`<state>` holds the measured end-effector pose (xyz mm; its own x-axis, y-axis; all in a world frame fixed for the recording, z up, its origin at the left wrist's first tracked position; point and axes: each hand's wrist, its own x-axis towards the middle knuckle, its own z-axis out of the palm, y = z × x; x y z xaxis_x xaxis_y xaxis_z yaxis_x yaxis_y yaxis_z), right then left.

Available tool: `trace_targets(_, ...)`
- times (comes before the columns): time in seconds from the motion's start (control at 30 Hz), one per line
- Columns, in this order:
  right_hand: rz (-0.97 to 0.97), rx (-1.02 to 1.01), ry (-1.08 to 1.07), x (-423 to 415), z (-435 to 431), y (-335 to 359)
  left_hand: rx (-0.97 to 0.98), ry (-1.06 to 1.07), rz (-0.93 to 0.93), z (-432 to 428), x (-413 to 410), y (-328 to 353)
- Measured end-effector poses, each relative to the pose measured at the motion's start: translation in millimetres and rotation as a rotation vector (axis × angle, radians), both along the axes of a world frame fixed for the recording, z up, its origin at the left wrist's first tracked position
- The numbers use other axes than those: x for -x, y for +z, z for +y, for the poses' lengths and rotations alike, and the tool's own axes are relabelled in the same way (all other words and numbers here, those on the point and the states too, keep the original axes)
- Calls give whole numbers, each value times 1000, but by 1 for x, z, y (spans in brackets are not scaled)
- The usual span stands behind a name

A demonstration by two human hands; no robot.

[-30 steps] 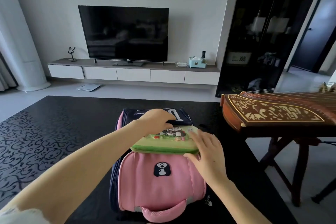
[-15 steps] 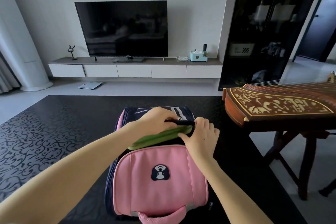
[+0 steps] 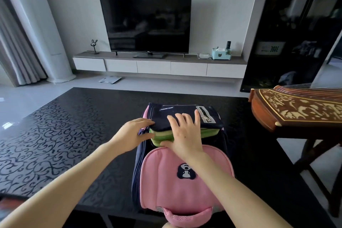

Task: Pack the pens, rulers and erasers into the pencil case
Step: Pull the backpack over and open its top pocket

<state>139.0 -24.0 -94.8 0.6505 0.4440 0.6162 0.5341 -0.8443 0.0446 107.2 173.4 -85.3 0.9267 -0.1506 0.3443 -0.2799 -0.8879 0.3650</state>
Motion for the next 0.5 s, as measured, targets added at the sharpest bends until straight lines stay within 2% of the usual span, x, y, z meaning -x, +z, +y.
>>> trace_targets(0.07,-18,-5,-5,0,4,-2,-25,-30,-87,-1,-4,-3)
trace_targets(0.27,-38,-16,-101,-6,13,-7,-81,-165,-128,-5,-12,8)
trace_targets(0.5,91,-100,-273,-17,26,-7,-78,-119,-186,-22,-7,3)
